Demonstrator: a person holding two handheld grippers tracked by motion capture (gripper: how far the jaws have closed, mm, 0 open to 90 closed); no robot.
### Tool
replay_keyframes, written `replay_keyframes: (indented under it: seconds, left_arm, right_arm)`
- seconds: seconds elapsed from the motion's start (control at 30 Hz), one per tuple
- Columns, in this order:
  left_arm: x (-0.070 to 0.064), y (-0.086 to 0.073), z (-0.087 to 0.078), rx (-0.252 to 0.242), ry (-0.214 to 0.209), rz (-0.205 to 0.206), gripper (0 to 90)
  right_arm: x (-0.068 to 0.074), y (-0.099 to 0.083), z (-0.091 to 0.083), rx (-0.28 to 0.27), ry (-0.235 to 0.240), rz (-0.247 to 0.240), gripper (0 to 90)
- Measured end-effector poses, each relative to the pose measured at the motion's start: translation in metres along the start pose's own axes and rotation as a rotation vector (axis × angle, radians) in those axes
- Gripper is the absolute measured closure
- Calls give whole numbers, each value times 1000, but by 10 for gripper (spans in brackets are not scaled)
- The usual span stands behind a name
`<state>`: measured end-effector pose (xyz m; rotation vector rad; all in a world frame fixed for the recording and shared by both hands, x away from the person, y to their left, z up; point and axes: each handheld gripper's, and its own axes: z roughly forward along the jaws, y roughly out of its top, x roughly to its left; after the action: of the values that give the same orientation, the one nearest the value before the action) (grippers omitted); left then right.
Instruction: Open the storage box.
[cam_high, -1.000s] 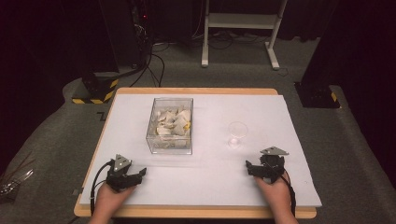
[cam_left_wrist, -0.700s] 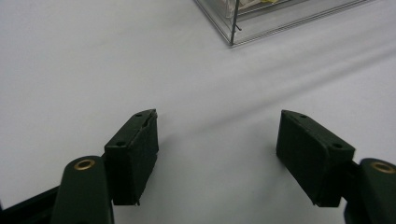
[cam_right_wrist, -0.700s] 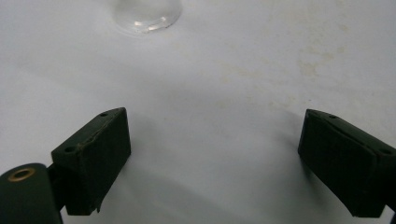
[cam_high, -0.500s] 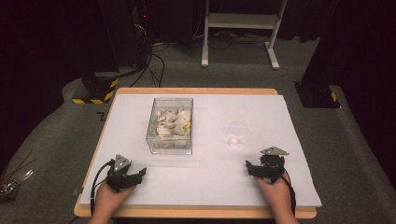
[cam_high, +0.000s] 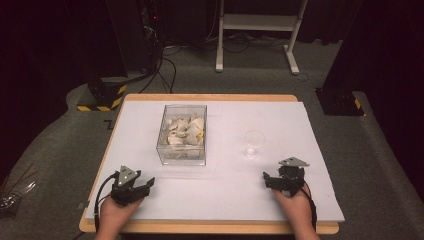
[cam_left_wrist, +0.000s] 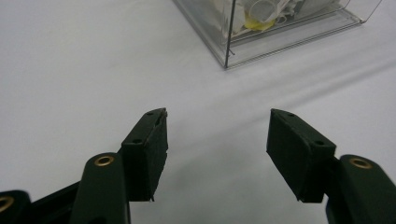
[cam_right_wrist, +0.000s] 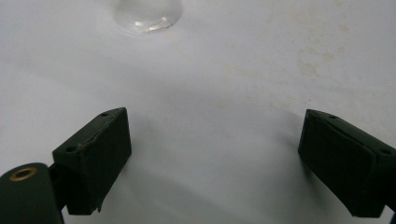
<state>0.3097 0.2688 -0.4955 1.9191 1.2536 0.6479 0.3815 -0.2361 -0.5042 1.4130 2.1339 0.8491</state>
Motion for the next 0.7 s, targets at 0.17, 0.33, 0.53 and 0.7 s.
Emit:
replay_keyframes:
  seconds: [0.17, 0.33, 0.53, 0.7]
  left_arm:
    - [-6, 1, -4, -20, -13, 19, 382]
    - [-8, 2, -4, -47, -35, 17, 397]
    - [-9, 1, -6, -66, -44, 9, 437]
    - [-11, 1, -7, -65, -58, 24, 437]
  right_arm:
    - [0, 0, 0, -2, -2, -4, 93]
    - [0, 0, 0, -3, -2, -6, 95]
    - [0, 0, 0, -3, -1, -8, 97]
    - [0, 0, 0, -2, 0, -4, 97]
